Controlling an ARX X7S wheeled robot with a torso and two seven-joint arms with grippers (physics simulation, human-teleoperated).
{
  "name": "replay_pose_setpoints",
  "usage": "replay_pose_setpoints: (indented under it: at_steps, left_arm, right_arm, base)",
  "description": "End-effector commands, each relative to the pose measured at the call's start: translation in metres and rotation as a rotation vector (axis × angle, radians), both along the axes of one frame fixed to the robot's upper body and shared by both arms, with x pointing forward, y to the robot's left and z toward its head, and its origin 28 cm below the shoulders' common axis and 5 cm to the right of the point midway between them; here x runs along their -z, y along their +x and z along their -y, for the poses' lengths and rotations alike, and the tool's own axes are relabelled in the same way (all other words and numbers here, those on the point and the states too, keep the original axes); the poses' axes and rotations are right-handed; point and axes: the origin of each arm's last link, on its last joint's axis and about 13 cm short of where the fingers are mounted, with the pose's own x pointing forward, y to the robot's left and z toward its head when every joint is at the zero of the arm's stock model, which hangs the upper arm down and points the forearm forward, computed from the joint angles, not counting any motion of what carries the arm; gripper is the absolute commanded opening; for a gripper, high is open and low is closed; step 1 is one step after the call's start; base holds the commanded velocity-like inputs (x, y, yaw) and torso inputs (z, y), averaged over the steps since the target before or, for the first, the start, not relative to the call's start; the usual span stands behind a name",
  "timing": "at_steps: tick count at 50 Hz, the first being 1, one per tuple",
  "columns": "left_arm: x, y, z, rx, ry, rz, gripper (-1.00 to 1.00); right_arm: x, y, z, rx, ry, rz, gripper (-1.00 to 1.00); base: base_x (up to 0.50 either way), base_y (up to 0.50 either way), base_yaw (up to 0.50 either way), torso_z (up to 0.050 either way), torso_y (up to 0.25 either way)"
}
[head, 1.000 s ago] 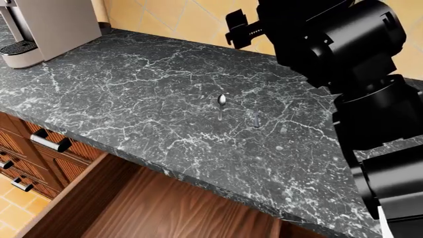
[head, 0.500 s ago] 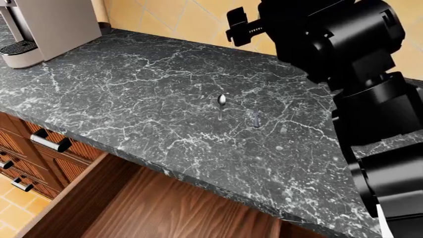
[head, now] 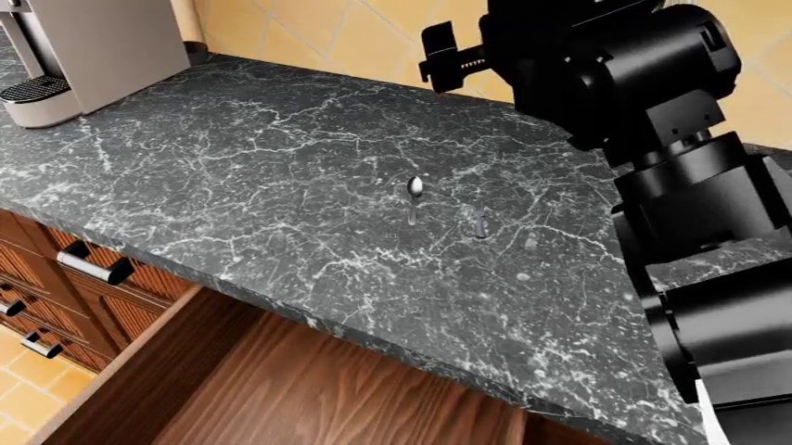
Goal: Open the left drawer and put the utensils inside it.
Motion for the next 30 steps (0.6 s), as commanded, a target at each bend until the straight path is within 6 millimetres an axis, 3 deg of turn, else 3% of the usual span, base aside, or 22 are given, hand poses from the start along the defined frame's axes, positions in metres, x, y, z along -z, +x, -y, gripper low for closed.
replay_pose_setpoints:
  at_steps: [1, 5, 9, 13, 17, 24, 30]
  left_arm:
    - [-0.033, 0.035, 0.014, 0.031, 0.064, -0.067, 1.00]
    - [-0.039, 0.056, 0.023, 0.096, 0.079, -0.067, 1.00]
    - [-0.036, 0.064, 0.026, 0.111, 0.081, -0.055, 1.00]
    - [-0.031, 0.064, 0.025, 0.111, 0.071, -0.044, 1.00]
    - [-0.027, 0.061, 0.024, 0.108, 0.061, -0.042, 1.00]
    - [-0.020, 0.061, 0.022, 0.107, 0.046, -0.046, 1.00]
    - [-0.016, 0.058, 0.021, 0.105, 0.039, -0.048, 1.00]
  right_arm:
    - [0.006, 0.004, -0.002, -0.011, 0.014, -0.037, 1.00]
    - [0.010, 0.007, 0.000, -0.023, 0.015, -0.064, 1.00]
    - [0.011, 0.007, 0.000, -0.031, -0.009, -0.072, 1.00]
    - [0.019, 0.009, -0.002, -0.055, -0.067, -0.145, 1.00]
    - [0.027, 0.018, -0.006, -0.035, -0.021, -0.255, 1.00]
    - [0.031, 0.016, -0.015, 0.028, 0.008, -0.293, 1.00]
    - [0.055, 0.017, -0.014, 0.089, -0.004, -0.353, 1.00]
  base:
    - [0.00, 0.00, 0.00, 0.000, 0.000]
    - [0.00, 0.00, 0.00, 0.000, 0.000]
    - [0.00, 0.00, 0.00, 0.000, 0.000]
    - [0.00, 0.00, 0.00, 0.000, 0.000]
    - [0.00, 0.00, 0.00, 0.000, 0.000]
    - [0.00, 0.00, 0.00, 0.000, 0.000]
    - [0.00, 0.00, 0.00, 0.000, 0.000]
